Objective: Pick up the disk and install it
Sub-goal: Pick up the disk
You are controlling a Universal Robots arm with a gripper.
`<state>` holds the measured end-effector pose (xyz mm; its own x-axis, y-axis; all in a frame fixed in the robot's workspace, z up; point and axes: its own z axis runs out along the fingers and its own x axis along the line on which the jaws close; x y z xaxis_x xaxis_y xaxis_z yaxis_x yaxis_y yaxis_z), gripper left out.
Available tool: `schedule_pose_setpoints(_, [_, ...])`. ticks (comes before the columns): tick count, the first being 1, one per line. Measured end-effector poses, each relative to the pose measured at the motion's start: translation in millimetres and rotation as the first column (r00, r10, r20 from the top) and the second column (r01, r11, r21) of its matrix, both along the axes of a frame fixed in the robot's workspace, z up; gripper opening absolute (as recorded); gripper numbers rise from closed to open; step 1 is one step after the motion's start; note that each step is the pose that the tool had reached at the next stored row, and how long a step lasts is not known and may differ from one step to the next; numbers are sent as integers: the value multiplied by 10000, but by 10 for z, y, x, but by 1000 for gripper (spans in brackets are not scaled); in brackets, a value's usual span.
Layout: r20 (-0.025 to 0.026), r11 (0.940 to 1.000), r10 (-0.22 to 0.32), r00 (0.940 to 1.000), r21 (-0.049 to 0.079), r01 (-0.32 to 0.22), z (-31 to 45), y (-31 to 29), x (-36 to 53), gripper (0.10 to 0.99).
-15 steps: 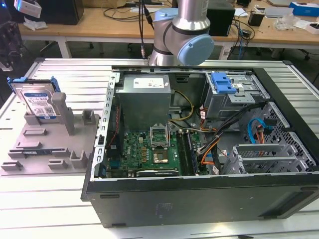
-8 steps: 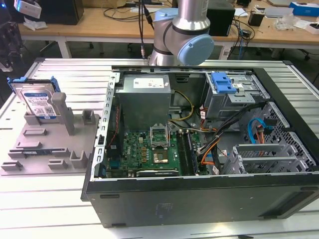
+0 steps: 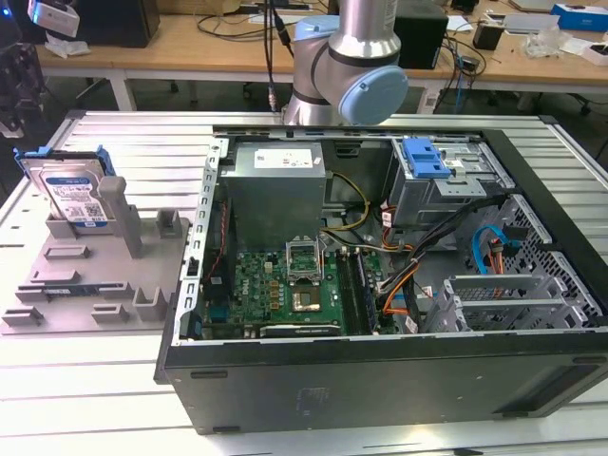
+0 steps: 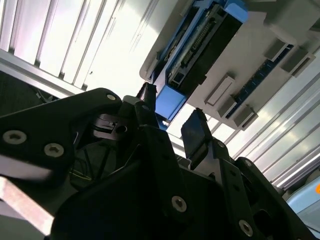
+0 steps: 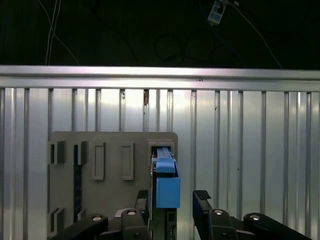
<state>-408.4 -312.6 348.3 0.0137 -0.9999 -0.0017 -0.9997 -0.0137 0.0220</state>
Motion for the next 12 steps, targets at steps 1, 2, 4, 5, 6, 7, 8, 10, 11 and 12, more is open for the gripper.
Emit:
schedule_pose_setpoints(1, [0,10000,-1,10000,0,1,-1,0,0,482])
schedule_pose_setpoints(2, [-2,10000,0,10000,-9,0,-6,0,1,482])
schedule_pose_setpoints(4, [-11,10000,1,10000,-26,-1,-15,0,0,482])
schedule_pose_setpoints(5, [-13,10000,0,10000,-30,0,-21,0,0,482])
schedule_pose_setpoints(6, [-16,10000,-1,10000,-33,1,-28,0,1,482])
schedule_pose_setpoints(7, [-17,10000,-2,10000,-34,2,-32,0,2,482])
schedule_pose_setpoints(8, [-15,10000,-2,10000,-34,2,-36,-2,6,482])
schedule_pose_setpoints(10, [-15,10000,-2,10000,-33,2,-41,-9,19,482])
schedule_pose_setpoints(11, [-15,10000,-4,10000,-33,4,-45,-12,24,482])
schedule_pose_setpoints(12, [-16,10000,-8,10000,-33,8,-49,-13,27,482])
